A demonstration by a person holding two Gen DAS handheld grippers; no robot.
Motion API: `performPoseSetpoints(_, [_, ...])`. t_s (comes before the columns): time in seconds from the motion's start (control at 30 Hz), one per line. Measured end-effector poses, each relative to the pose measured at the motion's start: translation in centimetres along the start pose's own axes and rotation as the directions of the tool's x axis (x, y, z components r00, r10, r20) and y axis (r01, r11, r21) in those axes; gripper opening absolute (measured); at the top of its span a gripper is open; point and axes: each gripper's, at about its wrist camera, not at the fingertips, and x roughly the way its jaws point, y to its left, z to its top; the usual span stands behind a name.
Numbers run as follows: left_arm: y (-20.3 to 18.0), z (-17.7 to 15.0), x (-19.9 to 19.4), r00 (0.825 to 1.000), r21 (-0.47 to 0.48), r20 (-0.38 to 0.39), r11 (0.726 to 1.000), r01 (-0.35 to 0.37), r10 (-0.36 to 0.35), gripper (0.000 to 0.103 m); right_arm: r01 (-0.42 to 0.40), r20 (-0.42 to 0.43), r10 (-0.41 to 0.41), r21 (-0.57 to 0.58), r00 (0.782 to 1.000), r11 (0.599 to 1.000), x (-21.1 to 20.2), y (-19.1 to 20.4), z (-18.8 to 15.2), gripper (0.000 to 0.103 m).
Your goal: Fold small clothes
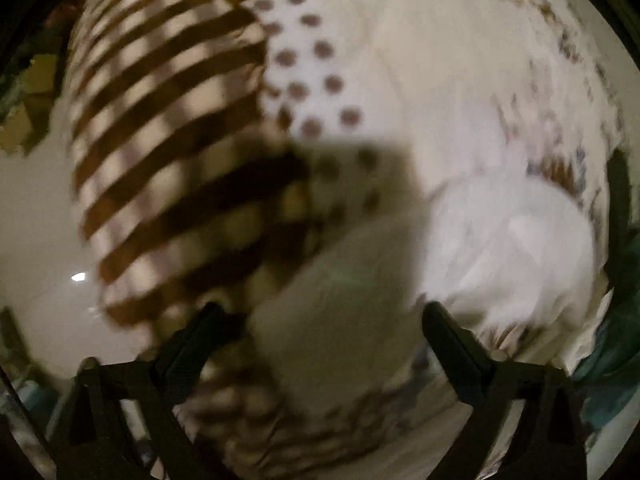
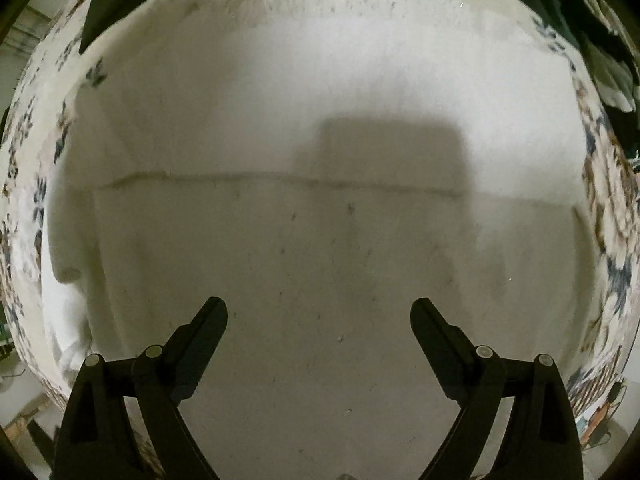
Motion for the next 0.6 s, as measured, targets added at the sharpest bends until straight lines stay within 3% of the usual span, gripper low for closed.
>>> performPoseSetpoints(0.03, [-0.1,0.5,0.0,1.000,-0.005,0.010,1.000,-0.020,0.020,0.044,0.002,-0.002,-0.002,-0.007,1.000,1.000,0.2,0.1,-0.3,0.094])
performPoseSetpoints(0.07, [-0.1,0.9,-0.5,1.000,-0.015,0.013,1.000,-0.021,0.022,0.025,0.003,-0.008,-0.003,-0.016,1.000,1.000,0.5,0.2,-0.6,0.094])
performPoseSetpoints(0.17, [0.3,2.1,-3.7,0.998,-0.017,0.060,1.000,0.022,-0.021,0.010,-0.006,-0.007,0.005,-0.024,1.000,1.000,0.5,0.0,-1.3,0.094])
performPoseSetpoints(0.33, [-0.4,6.2,-10.1,0.979,0.088,0.203,0.996,0.014,-0.032,0.010,-0.011,0.009,0.012,-0.038,1.000,0.999,0.0,-0.6,-2.1,0.094])
performPoseSetpoints(0.4, [0.6,7.9,-10.7,0.966,0.113,0.257,0.993,-0.013,-0.017,0.012,-0.016,0.011,0.017,-0.033,1.000,0.999,-0.3,-1.5,-2.5,0.094])
performPoseSetpoints(0.5, [3.0,9.7,-9.1,0.971,0.072,0.212,0.992,0.101,-0.114,0.021,-0.016,0.009,0.016,-0.023,1.000,1.000,-0.3,-1.7,-3.0,0.094])
performPoseSetpoints(0.6, [5.6,8.0,-6.9,0.962,-0.098,0.182,0.969,0.225,-0.205,0.044,-0.008,0.013,0.009,-0.020,1.000,1.000,-0.4,-1.8,-3.5,0.094])
